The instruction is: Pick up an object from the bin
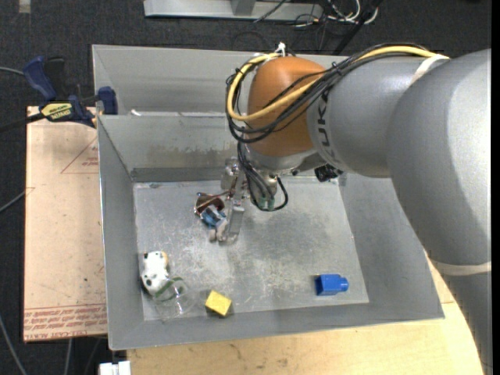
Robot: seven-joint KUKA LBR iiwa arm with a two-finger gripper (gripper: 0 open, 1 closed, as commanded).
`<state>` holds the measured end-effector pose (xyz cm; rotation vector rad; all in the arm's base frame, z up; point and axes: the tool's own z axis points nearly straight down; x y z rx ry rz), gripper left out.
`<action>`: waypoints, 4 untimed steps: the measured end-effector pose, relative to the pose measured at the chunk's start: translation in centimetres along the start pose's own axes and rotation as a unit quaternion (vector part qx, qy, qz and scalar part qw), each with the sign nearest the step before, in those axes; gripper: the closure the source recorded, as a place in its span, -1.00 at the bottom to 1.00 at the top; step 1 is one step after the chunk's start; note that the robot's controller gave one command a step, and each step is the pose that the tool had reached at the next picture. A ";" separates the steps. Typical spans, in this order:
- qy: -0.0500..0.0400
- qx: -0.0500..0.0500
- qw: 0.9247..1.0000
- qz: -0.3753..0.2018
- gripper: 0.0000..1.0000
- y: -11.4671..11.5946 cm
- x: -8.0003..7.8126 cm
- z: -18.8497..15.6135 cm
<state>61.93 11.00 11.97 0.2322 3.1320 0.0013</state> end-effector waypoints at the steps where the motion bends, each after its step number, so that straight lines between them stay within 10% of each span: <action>1: 0.000 0.000 0.998 0.070 -1.00 0.3 1.2 -1.8; 2: -0.002 -0.001 0.998 0.065 -1.00 0.8 1.6 4.6; 3: -0.002 -0.002 0.995 0.102 1.00 0.8 1.2 5.2; 4: -0.002 -0.002 0.994 0.107 1.00 0.8 1.2 5.1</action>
Offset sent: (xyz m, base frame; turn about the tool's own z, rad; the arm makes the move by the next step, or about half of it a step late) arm -0.0168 0.0111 -0.0497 0.1281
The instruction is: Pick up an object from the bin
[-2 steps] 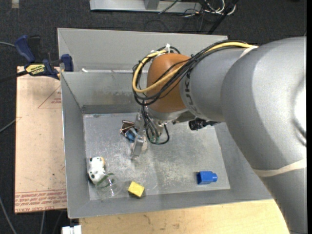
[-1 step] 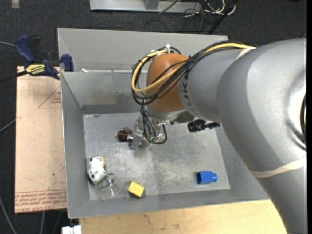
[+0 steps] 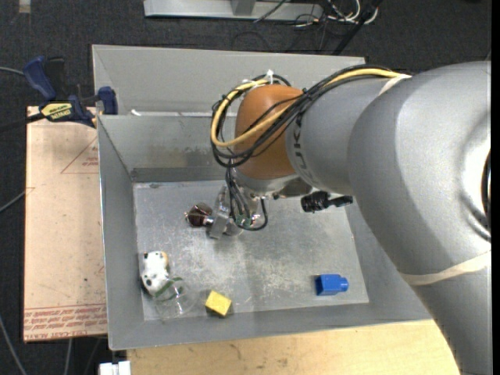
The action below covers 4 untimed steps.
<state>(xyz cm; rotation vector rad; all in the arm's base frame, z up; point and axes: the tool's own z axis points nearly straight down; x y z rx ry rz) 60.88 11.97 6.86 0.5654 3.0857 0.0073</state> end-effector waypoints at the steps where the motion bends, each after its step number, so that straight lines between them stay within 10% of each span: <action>1: 0.002 0.001 1.000 0.003 1.00 -0.1 0.1 -0.4; 4: 0.001 0.002 1.000 0.002 1.00 -0.1 0.0 -6.5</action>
Offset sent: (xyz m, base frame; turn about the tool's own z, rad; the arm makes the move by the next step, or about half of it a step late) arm 0.0001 0.0000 0.0076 0.0000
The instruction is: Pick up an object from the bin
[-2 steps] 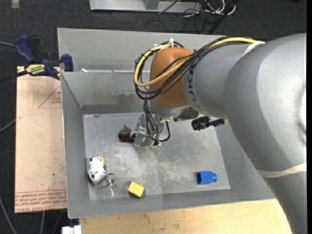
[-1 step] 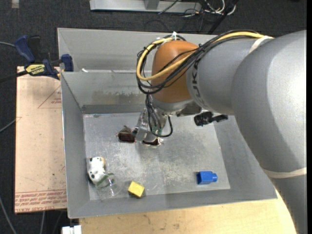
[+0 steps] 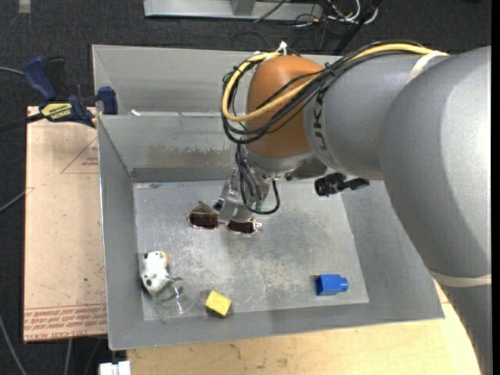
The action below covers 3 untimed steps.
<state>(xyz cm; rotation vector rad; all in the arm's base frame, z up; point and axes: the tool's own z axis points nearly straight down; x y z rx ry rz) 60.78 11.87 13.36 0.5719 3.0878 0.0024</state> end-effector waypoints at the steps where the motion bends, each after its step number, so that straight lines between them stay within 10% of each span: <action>1: 0.000 0.000 1.000 0.000 1.00 0.0 0.0 -1.6; 3: 0.000 0.000 1.000 0.000 1.00 0.0 0.0 -4.1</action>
Offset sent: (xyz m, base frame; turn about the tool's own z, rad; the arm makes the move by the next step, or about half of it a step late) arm 0.0000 -0.0001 0.0581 0.0000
